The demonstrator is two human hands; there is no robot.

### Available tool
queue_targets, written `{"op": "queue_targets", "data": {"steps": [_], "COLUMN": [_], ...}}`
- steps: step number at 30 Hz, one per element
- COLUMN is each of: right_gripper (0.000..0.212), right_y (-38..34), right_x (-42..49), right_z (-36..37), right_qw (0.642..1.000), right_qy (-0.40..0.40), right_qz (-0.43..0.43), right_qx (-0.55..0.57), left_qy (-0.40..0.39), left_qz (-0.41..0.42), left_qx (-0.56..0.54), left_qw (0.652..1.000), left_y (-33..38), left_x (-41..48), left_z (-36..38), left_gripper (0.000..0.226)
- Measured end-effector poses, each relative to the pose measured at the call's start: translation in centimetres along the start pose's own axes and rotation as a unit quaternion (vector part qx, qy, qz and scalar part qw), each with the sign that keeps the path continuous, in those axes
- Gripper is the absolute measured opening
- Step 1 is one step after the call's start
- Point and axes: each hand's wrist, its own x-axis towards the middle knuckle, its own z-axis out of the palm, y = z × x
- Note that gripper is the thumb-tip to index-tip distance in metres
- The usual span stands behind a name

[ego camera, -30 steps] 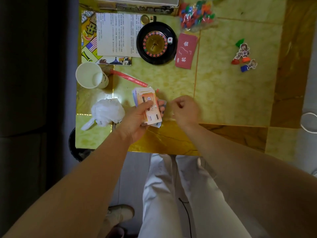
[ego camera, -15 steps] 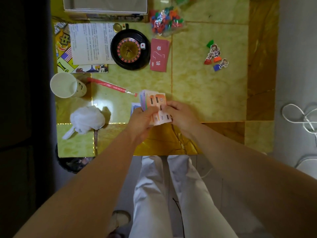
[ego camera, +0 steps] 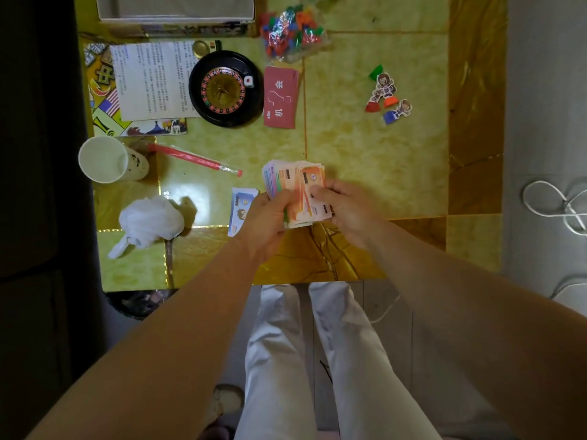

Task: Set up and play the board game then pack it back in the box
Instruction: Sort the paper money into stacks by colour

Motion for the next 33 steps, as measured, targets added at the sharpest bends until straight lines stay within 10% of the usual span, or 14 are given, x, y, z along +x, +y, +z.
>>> {"op": "queue_targets", "data": {"steps": [33], "right_gripper": [0.028], "right_y": [-0.9], "right_x": [-0.7], "right_z": [-3.1], "right_qw": [0.948], "right_qy": [-0.137], "right_qz": [0.164], "right_qx": [0.235], "left_qy": [-0.027], "left_qz": [-0.052], "left_qx": [-0.009], "left_qw": [0.998], "left_y": [0.5], "left_x": [-0.1], "left_z": [2.0], "left_gripper": [0.010]}}
